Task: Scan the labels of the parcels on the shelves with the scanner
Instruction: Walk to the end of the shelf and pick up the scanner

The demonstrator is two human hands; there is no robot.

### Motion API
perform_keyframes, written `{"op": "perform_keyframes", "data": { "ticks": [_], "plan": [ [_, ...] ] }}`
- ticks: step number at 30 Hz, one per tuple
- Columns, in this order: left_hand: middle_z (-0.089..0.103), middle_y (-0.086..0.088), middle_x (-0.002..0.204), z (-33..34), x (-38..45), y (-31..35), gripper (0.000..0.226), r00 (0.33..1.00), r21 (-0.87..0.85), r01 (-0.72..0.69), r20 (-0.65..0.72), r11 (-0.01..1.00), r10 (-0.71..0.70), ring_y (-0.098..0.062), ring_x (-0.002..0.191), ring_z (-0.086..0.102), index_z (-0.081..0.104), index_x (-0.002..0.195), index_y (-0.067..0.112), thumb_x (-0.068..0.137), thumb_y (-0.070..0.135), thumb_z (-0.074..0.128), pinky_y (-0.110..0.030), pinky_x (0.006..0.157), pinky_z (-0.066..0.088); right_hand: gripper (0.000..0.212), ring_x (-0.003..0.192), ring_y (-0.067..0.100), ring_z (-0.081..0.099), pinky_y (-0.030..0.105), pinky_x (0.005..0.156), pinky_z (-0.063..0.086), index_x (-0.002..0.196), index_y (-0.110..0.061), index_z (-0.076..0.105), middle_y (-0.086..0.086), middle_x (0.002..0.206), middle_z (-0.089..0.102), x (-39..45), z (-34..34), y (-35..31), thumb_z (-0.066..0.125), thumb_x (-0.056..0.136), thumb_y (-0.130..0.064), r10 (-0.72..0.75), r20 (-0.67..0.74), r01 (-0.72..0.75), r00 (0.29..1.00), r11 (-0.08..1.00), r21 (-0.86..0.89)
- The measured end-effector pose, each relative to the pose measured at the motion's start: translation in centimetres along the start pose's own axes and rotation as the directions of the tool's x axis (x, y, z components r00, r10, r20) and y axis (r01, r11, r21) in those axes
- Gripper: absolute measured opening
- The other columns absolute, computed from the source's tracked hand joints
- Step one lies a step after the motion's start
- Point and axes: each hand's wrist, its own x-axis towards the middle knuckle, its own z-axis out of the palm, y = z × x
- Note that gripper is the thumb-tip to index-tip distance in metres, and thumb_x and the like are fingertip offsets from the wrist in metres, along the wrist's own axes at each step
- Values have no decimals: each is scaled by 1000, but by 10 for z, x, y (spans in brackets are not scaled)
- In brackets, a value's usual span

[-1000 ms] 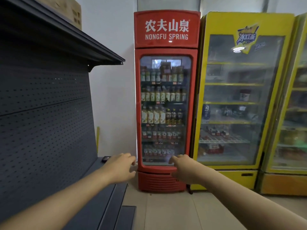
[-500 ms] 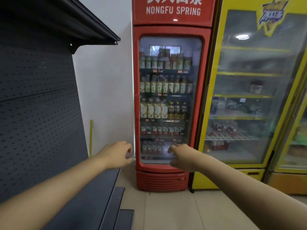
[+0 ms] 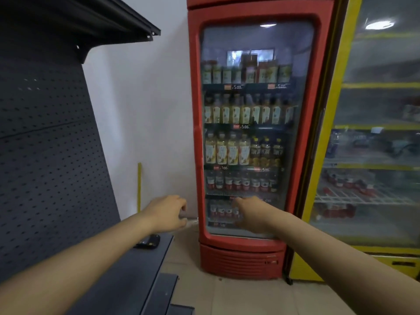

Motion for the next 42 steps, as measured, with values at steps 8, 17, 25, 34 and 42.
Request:
{"op": "perform_keyframes", "data": {
  "ticks": [8, 17, 25, 34, 42],
  "plan": [
    [58, -4, 124, 27, 72, -17, 41, 997, -34, 74, 40, 997, -73, -22, 111, 55, 55, 121, 16, 89, 41, 53, -33, 89, 47, 46, 119, 32, 53, 41, 96, 47, 134, -12, 48, 13, 133, 55, 95, 5, 36, 57, 93, -31, -54, 63, 54, 997, 999, 6],
    [55, -2, 128, 75, 137, -76, 47, 973, -105, 214, 106, 971, -203, -20, 115, 53, 53, 127, 18, 88, 43, 56, -33, 93, 46, 45, 116, 33, 54, 41, 94, 48, 130, -12, 49, 14, 130, 57, 218, 31, 37, 59, 92, -34, -184, 120, 188, 976, 982, -24],
    [52, -1, 130, 94, 173, -129, 46, 930, -98, 347, 163, 933, -329, -20, 115, 52, 50, 130, 18, 90, 41, 54, -30, 87, 40, 53, 122, 32, 51, 38, 100, 45, 140, -13, 45, 14, 136, 54, 313, 52, 5, 57, 93, -33, -315, 187, 322, 931, 947, -7],
    [53, 2, 124, 120, 183, -168, 45, 772, -129, 623, 258, 772, -580, -18, 110, 53, 50, 128, 21, 89, 43, 55, -32, 89, 45, 59, 131, 32, 45, 37, 105, 41, 145, -13, 38, 13, 143, 50, 414, 79, -25, 55, 94, -36, -488, 330, 521, 808, 854, -11],
    [56, -2, 119, 141, 183, -172, 39, 511, -143, 858, 322, 493, -797, -20, 102, 54, 54, 120, 17, 90, 43, 55, -31, 79, 44, 58, 131, 26, 46, 34, 104, 41, 146, -14, 39, 9, 144, 49, 478, 103, -54, 54, 95, -38, -671, 393, 721, 629, 692, 29]
  ]
}}
